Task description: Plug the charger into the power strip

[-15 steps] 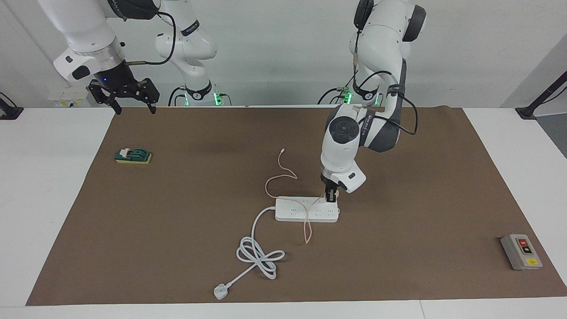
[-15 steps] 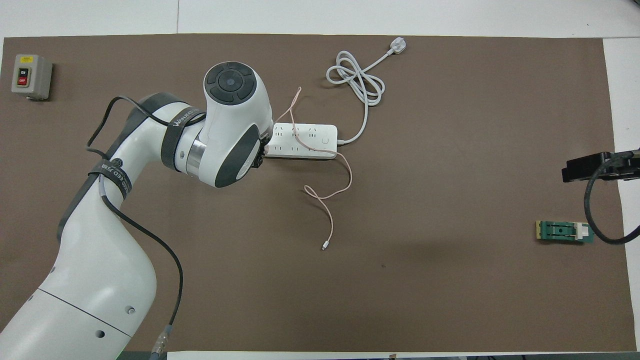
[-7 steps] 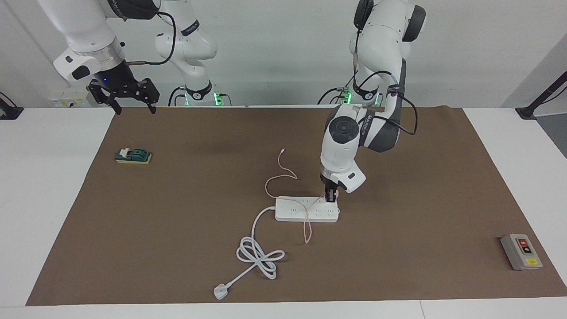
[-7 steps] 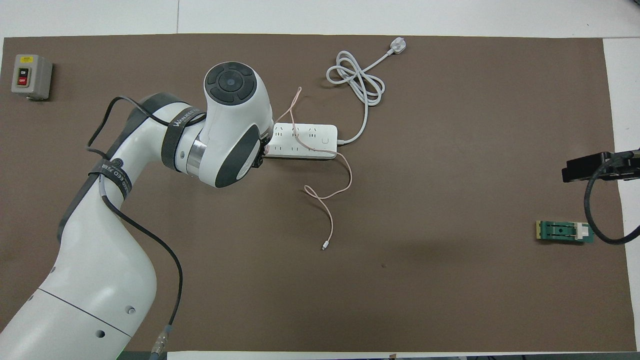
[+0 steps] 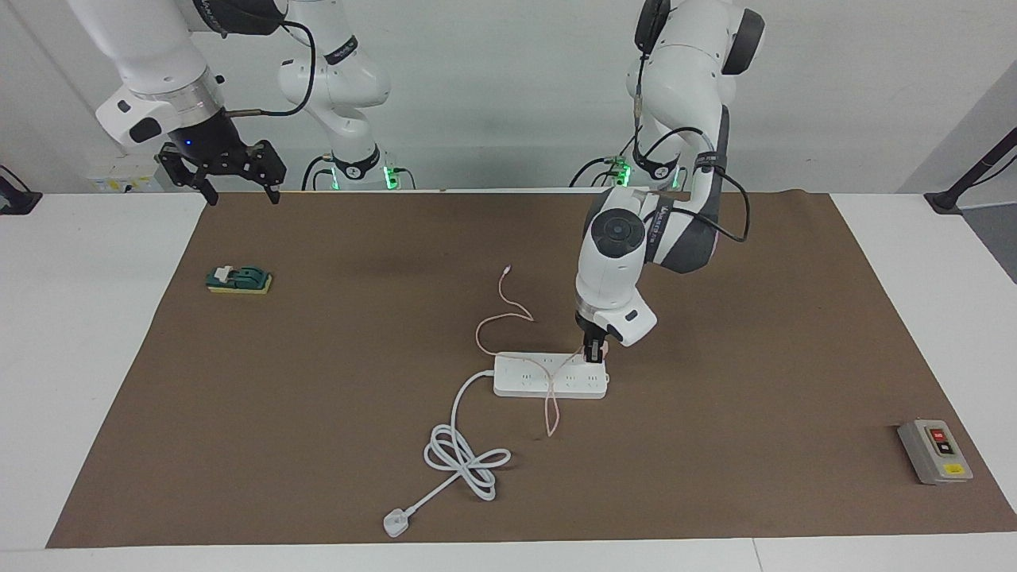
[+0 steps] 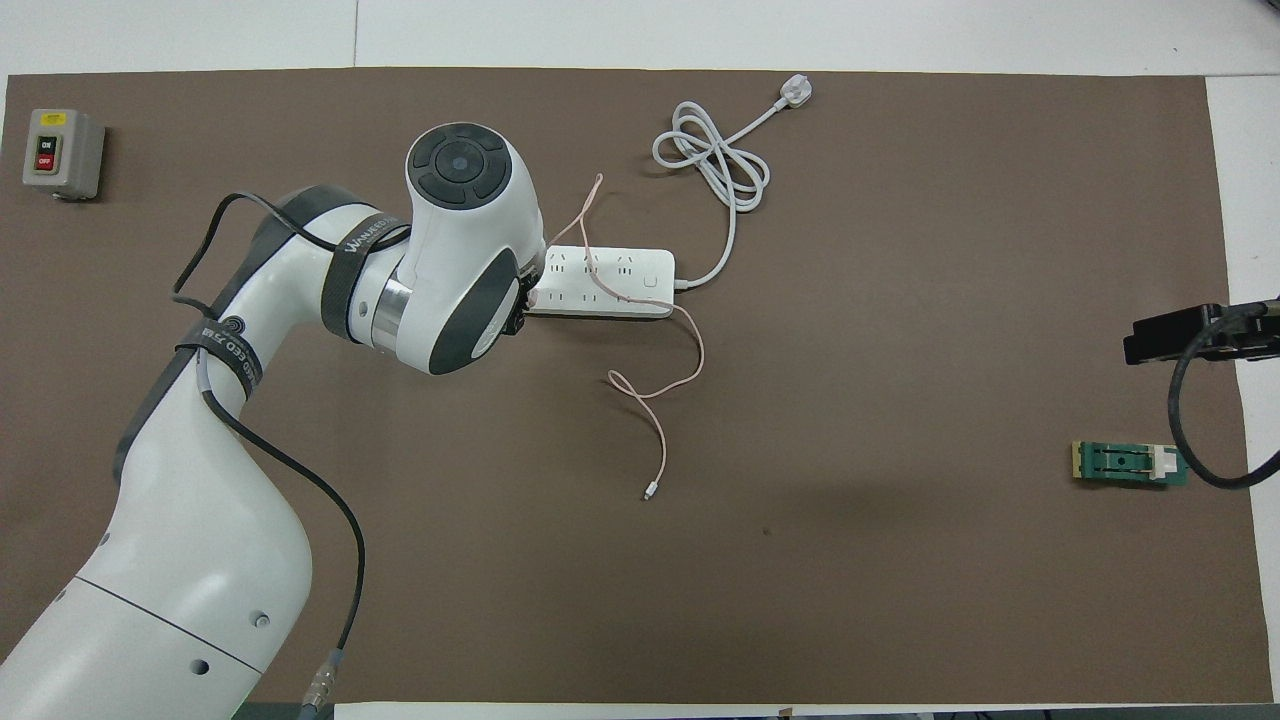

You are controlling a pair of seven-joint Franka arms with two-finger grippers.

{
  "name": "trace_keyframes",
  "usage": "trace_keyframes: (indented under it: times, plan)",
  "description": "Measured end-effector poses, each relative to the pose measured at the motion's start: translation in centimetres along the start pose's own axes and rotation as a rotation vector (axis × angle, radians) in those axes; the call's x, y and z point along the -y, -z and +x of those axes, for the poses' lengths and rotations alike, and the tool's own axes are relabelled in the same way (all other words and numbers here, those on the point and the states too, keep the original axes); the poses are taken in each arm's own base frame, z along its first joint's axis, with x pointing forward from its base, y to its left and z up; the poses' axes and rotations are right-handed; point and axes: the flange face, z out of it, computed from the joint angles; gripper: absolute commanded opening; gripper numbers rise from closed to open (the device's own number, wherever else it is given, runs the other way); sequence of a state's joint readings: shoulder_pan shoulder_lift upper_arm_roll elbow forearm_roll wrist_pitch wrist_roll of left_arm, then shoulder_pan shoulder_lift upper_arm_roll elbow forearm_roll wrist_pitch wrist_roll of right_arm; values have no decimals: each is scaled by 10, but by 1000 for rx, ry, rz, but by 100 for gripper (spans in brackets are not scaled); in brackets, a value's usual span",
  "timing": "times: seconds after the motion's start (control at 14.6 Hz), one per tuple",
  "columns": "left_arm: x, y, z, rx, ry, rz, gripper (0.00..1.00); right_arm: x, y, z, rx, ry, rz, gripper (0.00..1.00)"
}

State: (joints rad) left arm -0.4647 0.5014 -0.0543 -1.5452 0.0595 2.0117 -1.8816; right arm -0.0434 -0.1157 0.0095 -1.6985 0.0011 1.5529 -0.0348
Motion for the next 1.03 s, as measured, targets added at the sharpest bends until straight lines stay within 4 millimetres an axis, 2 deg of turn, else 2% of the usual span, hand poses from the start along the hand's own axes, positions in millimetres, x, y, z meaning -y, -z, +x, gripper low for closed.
trace_keyframes:
  times: [0.76,1.03]
  plan:
    - [-3,-6,1,-3,-12,-7,0,0,0,0,0,0,0,100]
    - [0,-7,-5,-28,-37,-15,0,0,0,0,0,0,0,100]
